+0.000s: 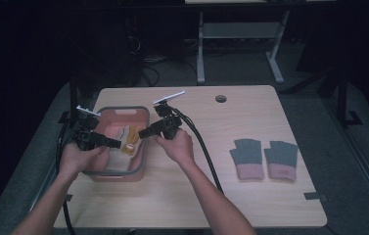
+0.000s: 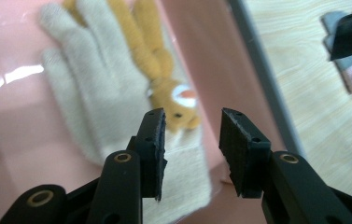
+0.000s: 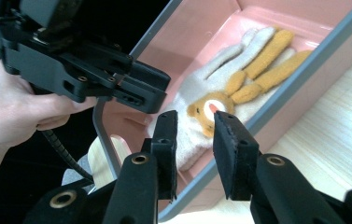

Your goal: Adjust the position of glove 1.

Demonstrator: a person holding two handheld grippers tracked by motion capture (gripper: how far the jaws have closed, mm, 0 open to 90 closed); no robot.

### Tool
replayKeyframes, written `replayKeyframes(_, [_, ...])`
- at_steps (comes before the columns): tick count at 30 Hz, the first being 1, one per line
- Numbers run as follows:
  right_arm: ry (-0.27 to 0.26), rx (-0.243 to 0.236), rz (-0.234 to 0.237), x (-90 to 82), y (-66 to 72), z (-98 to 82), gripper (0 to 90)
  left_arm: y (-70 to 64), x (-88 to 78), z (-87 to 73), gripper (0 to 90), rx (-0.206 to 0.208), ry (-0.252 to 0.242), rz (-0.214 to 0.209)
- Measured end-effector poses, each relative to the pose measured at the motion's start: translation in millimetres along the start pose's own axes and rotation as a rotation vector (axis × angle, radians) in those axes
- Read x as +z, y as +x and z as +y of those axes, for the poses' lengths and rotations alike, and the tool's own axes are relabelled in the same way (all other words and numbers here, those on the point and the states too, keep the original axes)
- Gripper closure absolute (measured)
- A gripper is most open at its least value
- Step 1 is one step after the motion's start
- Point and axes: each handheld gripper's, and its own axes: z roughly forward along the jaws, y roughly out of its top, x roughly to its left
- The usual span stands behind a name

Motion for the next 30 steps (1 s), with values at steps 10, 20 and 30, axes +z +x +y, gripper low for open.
replayKeyframes(10, [-0.024,0.008,-0.019,-22.7,-10.6,-6.0,66.6,-22.3,-3.1,4.9,57.3,0.037,-0.037,-0.060])
replayKeyframes(20, [-0.045,-0.005,-0.055,-53.8,-17.7,-14.0,61.9,-40.3,-1.9,9.0,52.0,0.072,-0.080,-0.087])
replayKeyframes(30, [-0.082,-0.006,-0.083,-82.9,-29.0,-23.1,59.4,-61.6,4.1,13.1,46.1,0.108,-0.112,-0.119])
